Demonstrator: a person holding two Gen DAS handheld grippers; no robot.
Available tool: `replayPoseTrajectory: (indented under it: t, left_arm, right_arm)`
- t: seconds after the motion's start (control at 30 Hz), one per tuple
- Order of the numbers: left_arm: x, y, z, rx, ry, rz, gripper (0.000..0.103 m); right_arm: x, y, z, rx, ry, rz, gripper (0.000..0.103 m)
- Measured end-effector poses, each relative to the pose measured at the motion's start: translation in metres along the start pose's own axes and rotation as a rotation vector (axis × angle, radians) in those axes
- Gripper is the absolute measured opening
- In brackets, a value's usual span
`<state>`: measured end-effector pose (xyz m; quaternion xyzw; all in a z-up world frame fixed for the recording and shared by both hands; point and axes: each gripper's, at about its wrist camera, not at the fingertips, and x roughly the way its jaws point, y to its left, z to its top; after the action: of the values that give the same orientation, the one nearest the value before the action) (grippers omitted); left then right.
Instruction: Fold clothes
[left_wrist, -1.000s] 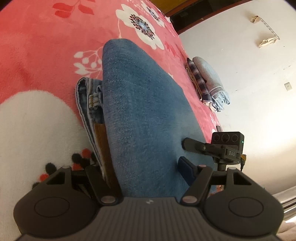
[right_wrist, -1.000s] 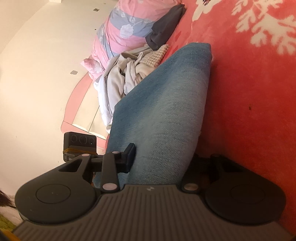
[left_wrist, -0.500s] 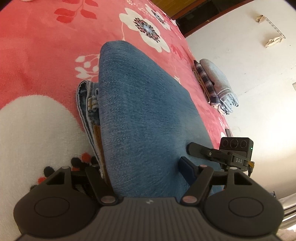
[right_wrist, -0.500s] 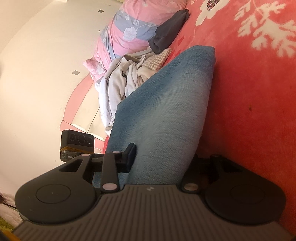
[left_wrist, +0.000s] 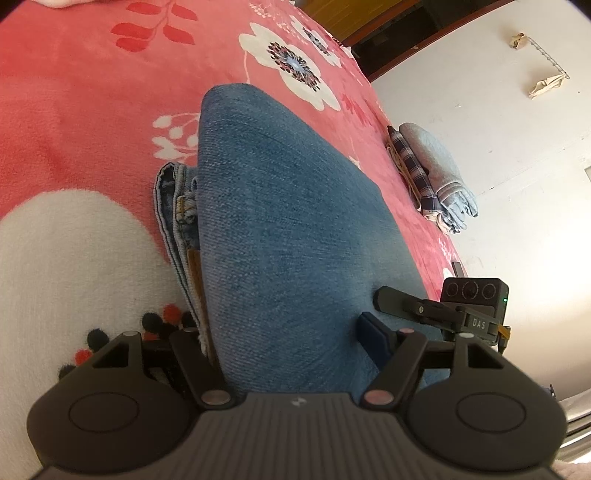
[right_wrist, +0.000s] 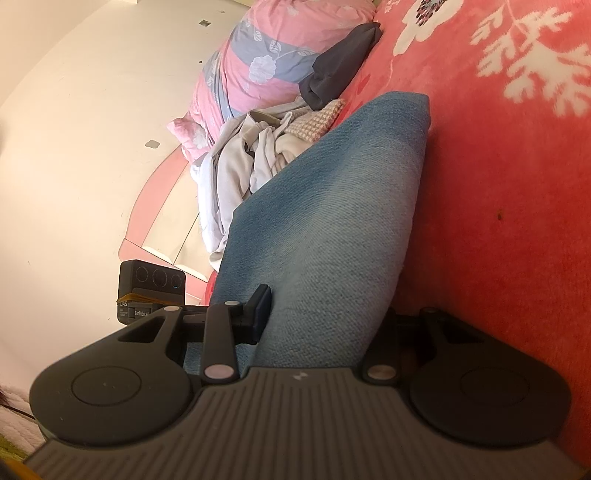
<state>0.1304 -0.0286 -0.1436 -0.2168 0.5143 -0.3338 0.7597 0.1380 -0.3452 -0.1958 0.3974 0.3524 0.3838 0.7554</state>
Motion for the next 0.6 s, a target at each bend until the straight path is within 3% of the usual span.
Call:
replayPoseTrajectory:
  t: [0.17,0.6]
  left_arm:
    - [0.001,-0.011,0.001,0.020,0.004,0.054,0.071]
    - [0.011,-0.056,-0.009,0.226,0.039,0.190,0.070]
  right_arm:
    - [0.000,0.001,0.001,0.006,0.004,-0.009,0.034]
    - [-0.031,0.017,-0.023,0.039,-0.018,-0.114,0.033]
